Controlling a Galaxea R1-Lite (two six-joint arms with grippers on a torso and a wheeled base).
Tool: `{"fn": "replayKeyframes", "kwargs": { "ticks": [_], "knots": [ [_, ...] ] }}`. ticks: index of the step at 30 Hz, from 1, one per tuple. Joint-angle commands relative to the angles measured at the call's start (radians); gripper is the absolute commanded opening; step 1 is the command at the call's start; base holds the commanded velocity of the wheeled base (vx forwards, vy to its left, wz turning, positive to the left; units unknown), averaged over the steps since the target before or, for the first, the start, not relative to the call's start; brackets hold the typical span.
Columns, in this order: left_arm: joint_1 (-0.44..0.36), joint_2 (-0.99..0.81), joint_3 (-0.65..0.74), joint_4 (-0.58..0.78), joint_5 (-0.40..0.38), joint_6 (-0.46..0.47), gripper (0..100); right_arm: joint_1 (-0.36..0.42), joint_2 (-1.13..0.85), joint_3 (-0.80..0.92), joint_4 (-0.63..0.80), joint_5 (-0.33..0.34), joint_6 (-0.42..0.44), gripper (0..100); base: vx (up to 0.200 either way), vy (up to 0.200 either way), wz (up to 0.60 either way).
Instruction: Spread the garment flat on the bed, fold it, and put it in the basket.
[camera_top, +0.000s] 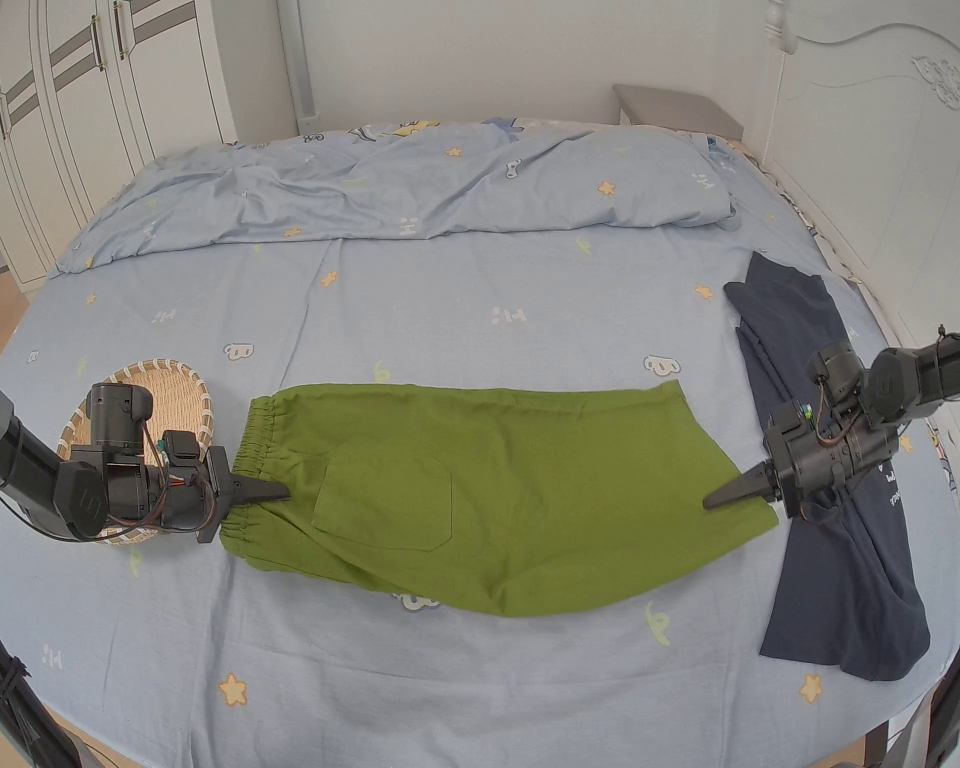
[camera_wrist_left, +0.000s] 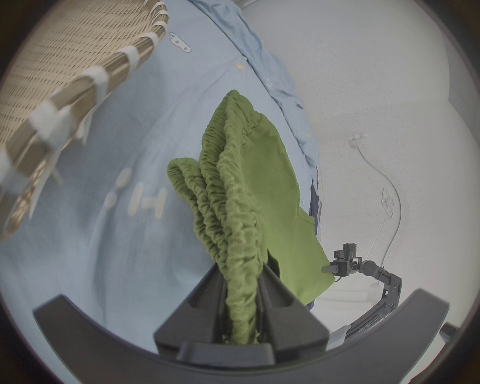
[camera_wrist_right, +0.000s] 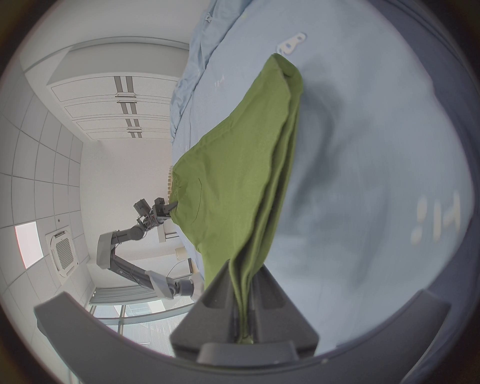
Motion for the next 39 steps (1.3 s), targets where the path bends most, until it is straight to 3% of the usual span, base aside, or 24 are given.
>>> {"fn": "replayKeyframes", "kwargs": {
  "ticks": [1,5,11,17,24,25,35,39],
  "knots": [
    [0.058,-0.175,0.161,0.159,-0.013,0.184,0,0.035,-0.242,0.416,-0.170,0.006,-0.006,0,0.000,0.000,0.00],
    [0.103,-0.231,0.305,0.159,-0.013,0.279,0,0.055,-0.282,0.658,-0.359,0.003,-0.002,0,0.000,0.000,0.00],
    [0.138,-0.275,0.469,0.154,-0.010,0.378,0,0.078,-0.313,0.891,-0.555,0.002,0.001,0,0.000,0.000,0.00],
    [0.162,-0.269,0.514,0.154,-0.011,0.437,0,0.064,-0.311,0.982,-0.661,0.000,0.001,0,0.000,0.000,0.00],
    [0.172,-0.272,0.521,0.154,-0.011,0.443,0,0.062,-0.282,0.985,-0.695,0.000,-0.002,0,0.000,0.000,0.00],
    [0.172,-0.272,0.523,0.154,-0.011,0.443,0,0.062,-0.273,0.983,-0.699,0.000,-0.001,100,0.000,0.000,0.00],
    [0.251,-0.376,0.520,0.169,0.004,0.449,0,-0.030,-0.267,0.977,-0.775,-0.005,0.008,100,0.000,0.000,0.00],
    [0.304,-0.470,0.498,0.208,0.012,0.477,0,-0.062,-0.422,0.910,-0.770,-0.021,0.033,100,0.000,0.000,0.00]
  ]
}}
